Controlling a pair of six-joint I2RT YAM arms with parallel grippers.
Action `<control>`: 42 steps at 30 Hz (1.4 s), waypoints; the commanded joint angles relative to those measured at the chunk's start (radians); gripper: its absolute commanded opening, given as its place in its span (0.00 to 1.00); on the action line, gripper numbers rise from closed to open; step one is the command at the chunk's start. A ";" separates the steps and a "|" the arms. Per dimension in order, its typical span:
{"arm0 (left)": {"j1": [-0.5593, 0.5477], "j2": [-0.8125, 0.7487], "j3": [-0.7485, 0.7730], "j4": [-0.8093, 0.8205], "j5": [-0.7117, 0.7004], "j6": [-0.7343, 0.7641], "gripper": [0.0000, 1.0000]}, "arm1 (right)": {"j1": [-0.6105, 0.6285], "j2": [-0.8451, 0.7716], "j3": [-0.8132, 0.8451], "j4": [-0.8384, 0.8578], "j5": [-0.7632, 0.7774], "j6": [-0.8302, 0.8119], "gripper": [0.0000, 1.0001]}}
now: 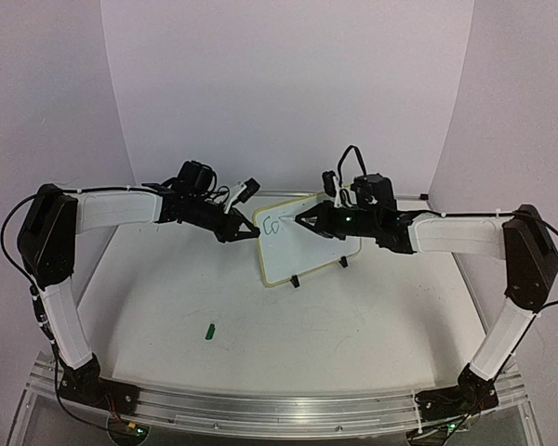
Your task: Write a sentence on the whiteboard
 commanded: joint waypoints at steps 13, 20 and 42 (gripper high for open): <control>-0.007 0.018 0.039 -0.021 -0.017 0.017 0.00 | -0.008 0.014 -0.012 -0.004 0.010 0.002 0.00; -0.008 0.018 0.040 -0.020 -0.017 0.017 0.00 | -0.008 0.012 -0.019 -0.032 0.018 -0.004 0.00; -0.007 0.016 0.042 -0.021 -0.015 0.018 0.00 | -0.021 -0.006 0.022 -0.060 0.048 -0.002 0.00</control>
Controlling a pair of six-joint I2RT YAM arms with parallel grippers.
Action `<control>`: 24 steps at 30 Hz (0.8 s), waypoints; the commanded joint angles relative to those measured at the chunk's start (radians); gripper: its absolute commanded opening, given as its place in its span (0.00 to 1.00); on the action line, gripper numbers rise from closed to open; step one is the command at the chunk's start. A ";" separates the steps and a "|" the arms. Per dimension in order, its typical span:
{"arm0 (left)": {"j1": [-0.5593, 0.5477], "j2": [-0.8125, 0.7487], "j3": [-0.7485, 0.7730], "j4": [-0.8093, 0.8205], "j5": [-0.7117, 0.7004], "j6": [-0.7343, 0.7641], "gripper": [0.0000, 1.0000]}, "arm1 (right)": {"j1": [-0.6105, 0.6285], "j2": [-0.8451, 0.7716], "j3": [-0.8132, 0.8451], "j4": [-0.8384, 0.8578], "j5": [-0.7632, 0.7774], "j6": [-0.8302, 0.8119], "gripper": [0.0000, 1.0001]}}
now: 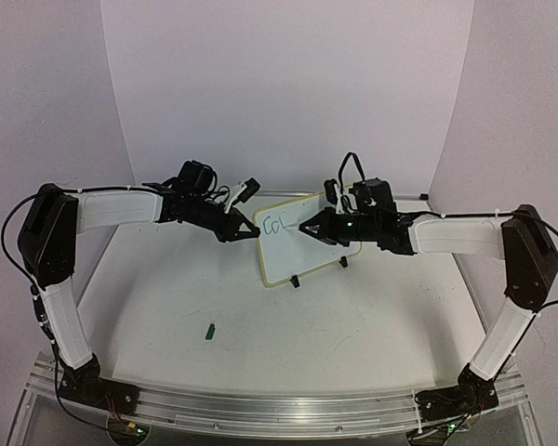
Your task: Write a sentence on the whiteboard
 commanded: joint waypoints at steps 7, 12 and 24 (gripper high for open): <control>-0.007 0.013 0.036 -0.018 -0.015 0.018 0.00 | -0.013 -0.023 0.060 0.006 0.046 -0.002 0.00; -0.007 0.012 0.036 -0.018 -0.014 0.018 0.00 | -0.015 -0.038 0.063 0.006 0.054 -0.004 0.00; -0.010 0.015 0.038 -0.018 -0.012 0.016 0.00 | -0.019 -0.060 0.070 0.006 0.063 -0.005 0.00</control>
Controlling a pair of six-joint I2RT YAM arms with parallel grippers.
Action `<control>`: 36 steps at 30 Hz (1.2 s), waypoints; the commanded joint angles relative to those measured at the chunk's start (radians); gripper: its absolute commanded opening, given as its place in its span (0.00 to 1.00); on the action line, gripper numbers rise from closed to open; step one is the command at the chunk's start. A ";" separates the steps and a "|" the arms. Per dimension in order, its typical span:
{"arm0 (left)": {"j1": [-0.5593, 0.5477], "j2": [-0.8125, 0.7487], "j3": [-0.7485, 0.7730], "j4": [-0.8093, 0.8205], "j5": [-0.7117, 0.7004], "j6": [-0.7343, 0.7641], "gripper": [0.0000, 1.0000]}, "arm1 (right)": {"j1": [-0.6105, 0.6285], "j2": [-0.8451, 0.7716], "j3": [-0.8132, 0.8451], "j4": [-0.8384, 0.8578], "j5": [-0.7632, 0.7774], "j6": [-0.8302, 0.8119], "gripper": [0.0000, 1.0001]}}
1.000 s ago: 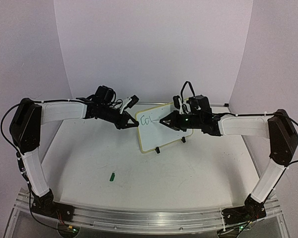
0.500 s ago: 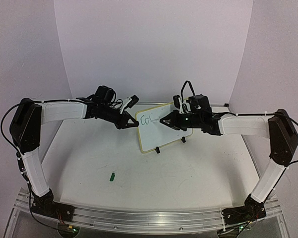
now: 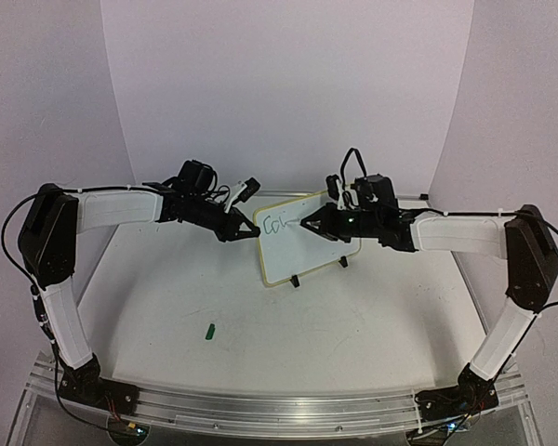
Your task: Write a sentence on the whiteboard
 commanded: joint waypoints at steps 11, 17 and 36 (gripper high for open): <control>-0.012 0.014 0.033 -0.015 -0.012 0.017 0.00 | -0.015 -0.058 0.048 0.025 0.040 -0.005 0.00; -0.014 0.015 0.033 -0.017 -0.012 0.019 0.00 | -0.015 -0.040 0.036 0.025 0.031 -0.001 0.00; -0.014 0.016 0.033 -0.016 -0.013 0.019 0.00 | -0.015 -0.014 -0.025 0.025 0.020 0.012 0.00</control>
